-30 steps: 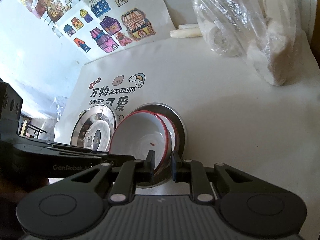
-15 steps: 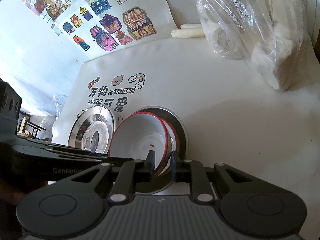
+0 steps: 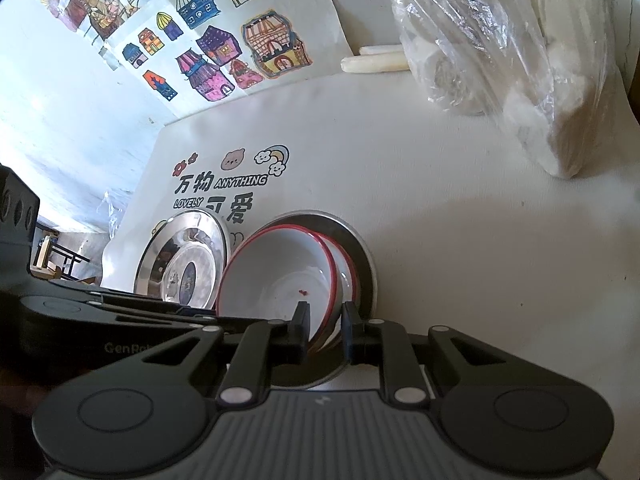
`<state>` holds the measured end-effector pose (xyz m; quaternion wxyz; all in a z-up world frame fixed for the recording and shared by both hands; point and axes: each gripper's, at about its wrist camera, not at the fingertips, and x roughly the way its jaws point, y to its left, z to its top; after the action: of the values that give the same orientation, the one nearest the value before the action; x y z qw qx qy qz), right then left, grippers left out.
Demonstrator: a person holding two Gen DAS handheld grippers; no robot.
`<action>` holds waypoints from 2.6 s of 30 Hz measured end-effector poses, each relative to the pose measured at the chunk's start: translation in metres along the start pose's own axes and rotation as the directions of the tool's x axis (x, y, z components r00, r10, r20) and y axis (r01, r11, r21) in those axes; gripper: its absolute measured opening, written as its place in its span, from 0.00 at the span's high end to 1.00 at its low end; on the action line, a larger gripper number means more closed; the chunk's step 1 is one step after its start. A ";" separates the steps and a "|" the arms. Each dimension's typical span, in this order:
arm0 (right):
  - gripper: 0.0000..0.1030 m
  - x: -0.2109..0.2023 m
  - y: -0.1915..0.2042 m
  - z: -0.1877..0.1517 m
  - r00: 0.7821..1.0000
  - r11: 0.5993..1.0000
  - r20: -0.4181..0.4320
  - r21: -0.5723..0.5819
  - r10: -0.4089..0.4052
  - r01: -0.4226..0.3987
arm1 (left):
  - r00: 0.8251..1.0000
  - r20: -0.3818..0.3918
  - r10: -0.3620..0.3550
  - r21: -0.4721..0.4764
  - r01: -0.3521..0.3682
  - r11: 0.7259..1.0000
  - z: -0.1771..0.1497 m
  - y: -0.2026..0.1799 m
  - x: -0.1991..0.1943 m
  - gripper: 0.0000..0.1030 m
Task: Organize plates and bowls
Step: 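Lower the white bowl into the other white bowl and open both tools, then move both tools to the rim of the steel bowl holding the white bowls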
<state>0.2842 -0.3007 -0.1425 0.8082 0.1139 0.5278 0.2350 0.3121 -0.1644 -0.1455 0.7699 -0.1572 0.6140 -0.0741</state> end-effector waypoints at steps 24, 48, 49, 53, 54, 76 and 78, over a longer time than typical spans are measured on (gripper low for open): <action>0.81 0.002 0.001 0.004 1.000 1.000 -0.022 -0.013 -0.019 0.019 | 0.999 -0.025 0.028 0.008 -0.028 1.000 0.007 -0.005 0.003 0.77; 0.75 0.001 0.004 0.001 1.000 0.999 -0.018 -0.040 -0.014 0.013 | 0.999 -0.004 0.033 -0.007 -0.033 0.999 0.004 -0.006 -0.004 0.72; 0.75 0.001 0.004 0.001 1.000 0.999 -0.019 -0.040 -0.013 0.012 | 1.000 -0.003 0.030 -0.008 -0.030 1.000 0.004 -0.006 -0.005 0.72; 0.75 -0.001 0.003 -0.001 1.000 0.999 -0.018 -0.038 -0.012 0.011 | 1.000 0.002 0.026 -0.010 -0.026 1.000 0.001 -0.006 -0.005 0.72; 0.74 -0.002 0.003 -0.001 1.000 0.999 -0.014 -0.035 -0.011 0.010 | 1.000 0.005 0.026 -0.011 -0.026 1.000 0.001 -0.006 -0.006 0.72; 0.00 -0.043 -0.027 -0.009 0.981 0.987 0.147 0.118 -0.124 0.107 | 0.977 0.198 0.079 0.034 -0.087 0.996 0.015 0.010 -0.042 0.01; 0.00 -0.042 -0.031 -0.012 0.977 0.980 0.144 0.141 -0.158 0.138 | 0.971 0.217 0.099 0.061 -0.115 0.992 0.018 0.012 -0.042 0.01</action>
<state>0.2677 -0.3495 -0.1271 0.8529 0.1443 0.4847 0.1296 0.3184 -0.1378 -0.1066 0.8394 -0.1027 0.5324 -0.0377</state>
